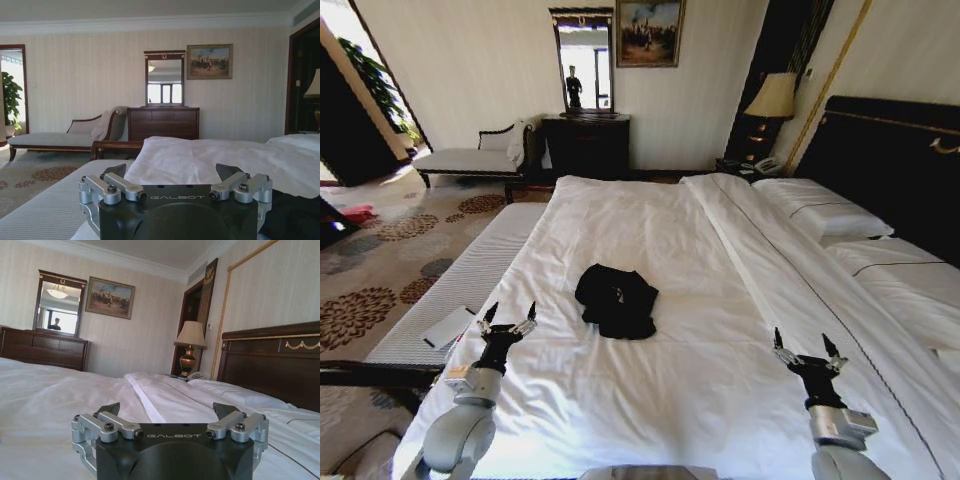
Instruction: Fold the clothes on the bed.
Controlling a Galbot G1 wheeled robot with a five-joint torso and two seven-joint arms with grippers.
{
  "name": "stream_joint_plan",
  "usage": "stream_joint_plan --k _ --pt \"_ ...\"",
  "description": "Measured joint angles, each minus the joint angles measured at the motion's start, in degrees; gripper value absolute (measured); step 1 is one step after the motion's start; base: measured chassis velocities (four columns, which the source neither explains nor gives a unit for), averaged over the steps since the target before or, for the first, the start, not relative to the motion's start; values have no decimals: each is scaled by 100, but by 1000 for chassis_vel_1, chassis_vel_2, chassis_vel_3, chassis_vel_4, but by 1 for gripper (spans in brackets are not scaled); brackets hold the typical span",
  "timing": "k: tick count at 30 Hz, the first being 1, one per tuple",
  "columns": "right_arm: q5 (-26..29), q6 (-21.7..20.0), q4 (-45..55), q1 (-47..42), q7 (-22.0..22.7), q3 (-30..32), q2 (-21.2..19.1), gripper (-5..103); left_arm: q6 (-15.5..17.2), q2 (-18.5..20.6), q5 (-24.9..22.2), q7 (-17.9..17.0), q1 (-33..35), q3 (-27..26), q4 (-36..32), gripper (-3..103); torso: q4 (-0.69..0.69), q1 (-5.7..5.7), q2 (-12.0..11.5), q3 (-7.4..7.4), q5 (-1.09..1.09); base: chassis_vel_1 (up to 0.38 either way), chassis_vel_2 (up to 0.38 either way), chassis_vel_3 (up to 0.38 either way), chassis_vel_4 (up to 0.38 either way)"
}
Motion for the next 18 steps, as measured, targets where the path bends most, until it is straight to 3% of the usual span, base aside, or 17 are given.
stream_joint_plan --k 5,18 --pt "-14 0 -1 -1 6 9 -2 100 0 -3 0 -2 -14 19 0 100 -1 0 0 0 2 105 140 -106 -122" --pt "-94 12 -140 27 108 52 79 100 0 -11 -6 2 -8 15 10 100 -1 1 -1 1 2 6 3 -5 -5"
